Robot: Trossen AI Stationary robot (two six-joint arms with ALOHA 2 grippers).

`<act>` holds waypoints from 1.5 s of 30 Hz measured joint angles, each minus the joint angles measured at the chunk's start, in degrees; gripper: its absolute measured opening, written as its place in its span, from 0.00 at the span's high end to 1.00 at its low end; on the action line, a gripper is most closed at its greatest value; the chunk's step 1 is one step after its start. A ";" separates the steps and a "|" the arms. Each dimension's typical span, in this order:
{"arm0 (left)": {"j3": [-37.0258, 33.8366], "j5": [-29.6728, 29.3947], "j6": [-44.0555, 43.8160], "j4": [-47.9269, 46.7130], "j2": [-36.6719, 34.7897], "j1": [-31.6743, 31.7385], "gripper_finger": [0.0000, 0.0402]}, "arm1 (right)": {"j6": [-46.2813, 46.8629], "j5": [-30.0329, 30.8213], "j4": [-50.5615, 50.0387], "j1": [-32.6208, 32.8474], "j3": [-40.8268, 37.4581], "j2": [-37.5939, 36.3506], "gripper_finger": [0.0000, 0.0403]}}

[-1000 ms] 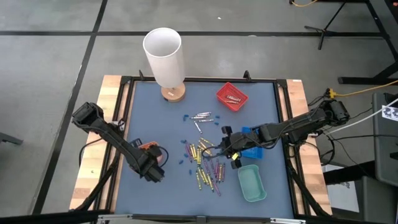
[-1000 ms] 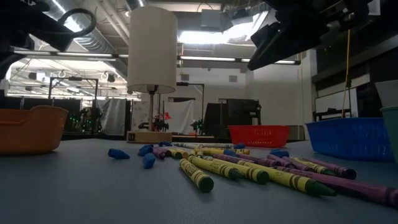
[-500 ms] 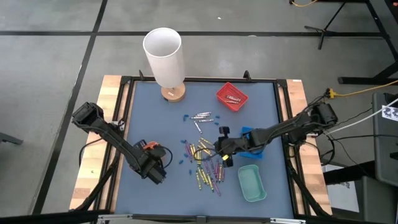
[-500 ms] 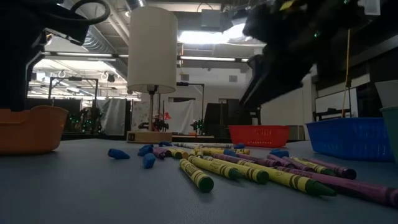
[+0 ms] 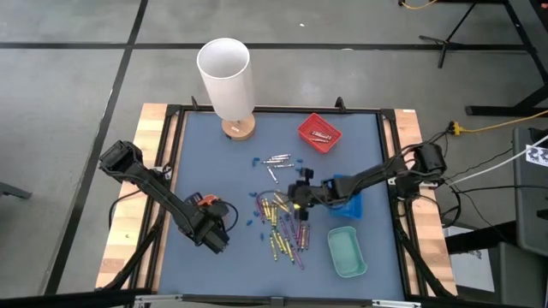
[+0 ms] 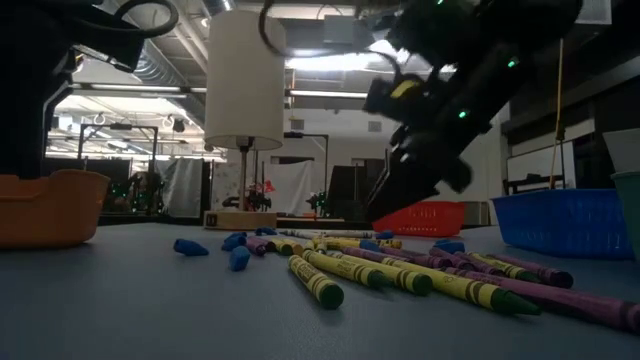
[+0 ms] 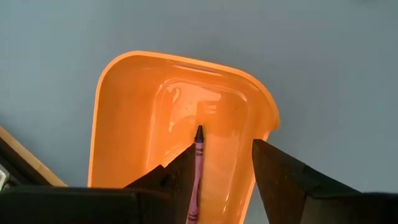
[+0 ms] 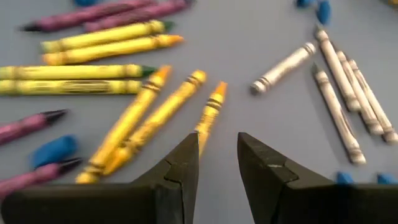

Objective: Sort crayons
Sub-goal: Put the yellow crayon into the blue bin

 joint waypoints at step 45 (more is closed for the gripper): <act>-0.02 -1.03 -0.03 2.21 0.00 0.00 0.65 | 5.39 -9.96 1.21 -2.77 0.13 5.11 0.93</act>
